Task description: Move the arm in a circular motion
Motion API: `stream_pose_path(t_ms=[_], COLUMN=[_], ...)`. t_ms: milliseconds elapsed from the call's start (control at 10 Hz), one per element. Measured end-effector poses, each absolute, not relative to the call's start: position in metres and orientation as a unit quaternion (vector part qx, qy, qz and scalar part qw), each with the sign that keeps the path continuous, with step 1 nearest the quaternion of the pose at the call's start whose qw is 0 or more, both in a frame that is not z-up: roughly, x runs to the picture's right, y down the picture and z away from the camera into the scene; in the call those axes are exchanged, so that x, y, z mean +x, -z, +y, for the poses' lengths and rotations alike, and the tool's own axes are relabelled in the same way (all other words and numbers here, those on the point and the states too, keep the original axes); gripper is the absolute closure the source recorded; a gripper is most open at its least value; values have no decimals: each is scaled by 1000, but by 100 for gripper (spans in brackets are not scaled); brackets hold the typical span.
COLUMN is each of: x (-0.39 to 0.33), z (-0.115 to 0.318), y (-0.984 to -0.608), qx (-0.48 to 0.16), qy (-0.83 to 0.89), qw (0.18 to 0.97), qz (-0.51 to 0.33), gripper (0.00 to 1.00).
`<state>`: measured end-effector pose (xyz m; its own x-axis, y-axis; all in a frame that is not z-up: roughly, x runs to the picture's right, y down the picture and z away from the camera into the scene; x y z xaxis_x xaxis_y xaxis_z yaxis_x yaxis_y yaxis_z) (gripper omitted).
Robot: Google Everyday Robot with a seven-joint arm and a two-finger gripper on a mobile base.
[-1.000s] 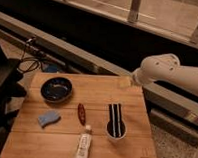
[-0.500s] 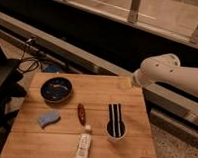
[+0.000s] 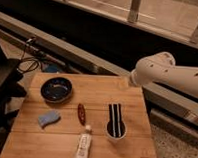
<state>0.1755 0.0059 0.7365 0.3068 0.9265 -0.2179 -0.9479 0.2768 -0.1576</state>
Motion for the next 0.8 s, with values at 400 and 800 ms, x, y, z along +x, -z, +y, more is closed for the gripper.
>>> stream_pose_path(t_ms=[400,800], x=[182,236], z=[3,-31], y=[-743,-794], qx=[-125,-116], qy=[-597,-644], qw=[790,749], qz=[59,106], gripper=[51,91])
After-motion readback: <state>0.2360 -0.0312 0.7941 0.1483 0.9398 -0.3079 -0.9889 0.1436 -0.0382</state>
